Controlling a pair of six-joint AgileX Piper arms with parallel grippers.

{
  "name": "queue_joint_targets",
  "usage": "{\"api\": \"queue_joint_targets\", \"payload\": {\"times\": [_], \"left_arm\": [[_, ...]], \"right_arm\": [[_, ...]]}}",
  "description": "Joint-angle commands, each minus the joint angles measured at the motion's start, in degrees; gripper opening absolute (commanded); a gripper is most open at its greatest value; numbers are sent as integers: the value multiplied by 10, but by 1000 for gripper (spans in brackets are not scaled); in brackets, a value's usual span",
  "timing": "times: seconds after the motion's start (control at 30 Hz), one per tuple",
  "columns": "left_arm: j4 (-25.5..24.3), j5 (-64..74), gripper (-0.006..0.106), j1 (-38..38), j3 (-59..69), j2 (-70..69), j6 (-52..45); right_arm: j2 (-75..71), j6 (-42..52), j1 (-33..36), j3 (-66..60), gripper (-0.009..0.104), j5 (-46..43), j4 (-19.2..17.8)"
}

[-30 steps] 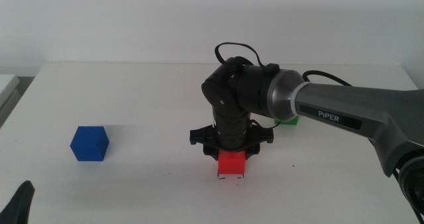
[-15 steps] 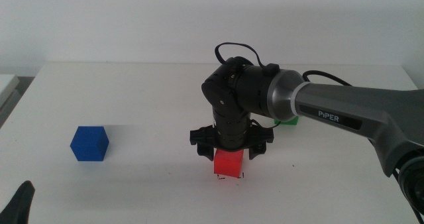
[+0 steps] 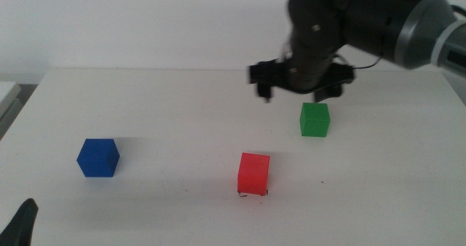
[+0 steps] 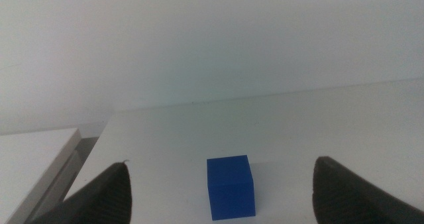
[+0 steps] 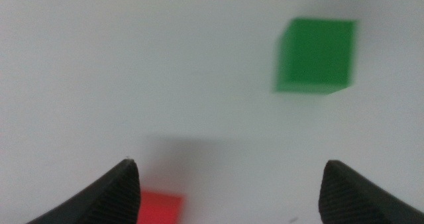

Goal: Stack red cubes first, then green, then blue cubes in a specific spot.

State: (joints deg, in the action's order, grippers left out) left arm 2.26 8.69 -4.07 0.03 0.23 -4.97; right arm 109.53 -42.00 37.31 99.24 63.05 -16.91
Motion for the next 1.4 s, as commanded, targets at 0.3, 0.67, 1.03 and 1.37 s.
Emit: {"api": "queue_joint_targets", "payload": {"times": [0.3, 0.67, 1.03, 1.37], "left_arm": [[1, -7, 94, 1, 0, -2, 0], [1, -7, 94, 1, 0, -2, 0], [1, -7, 94, 1, 0, -2, 0], [1, -7, 94, 1, 0, -2, 0]], "right_arm": [[83, 78, -117, 40, 80, -60, -9], [144, 107, -148, 46, 80, -111, 20], [173, 104, -150, 44, 78, -133, 21], [192, 105, -155, 43, 58, -122, 52]]}}
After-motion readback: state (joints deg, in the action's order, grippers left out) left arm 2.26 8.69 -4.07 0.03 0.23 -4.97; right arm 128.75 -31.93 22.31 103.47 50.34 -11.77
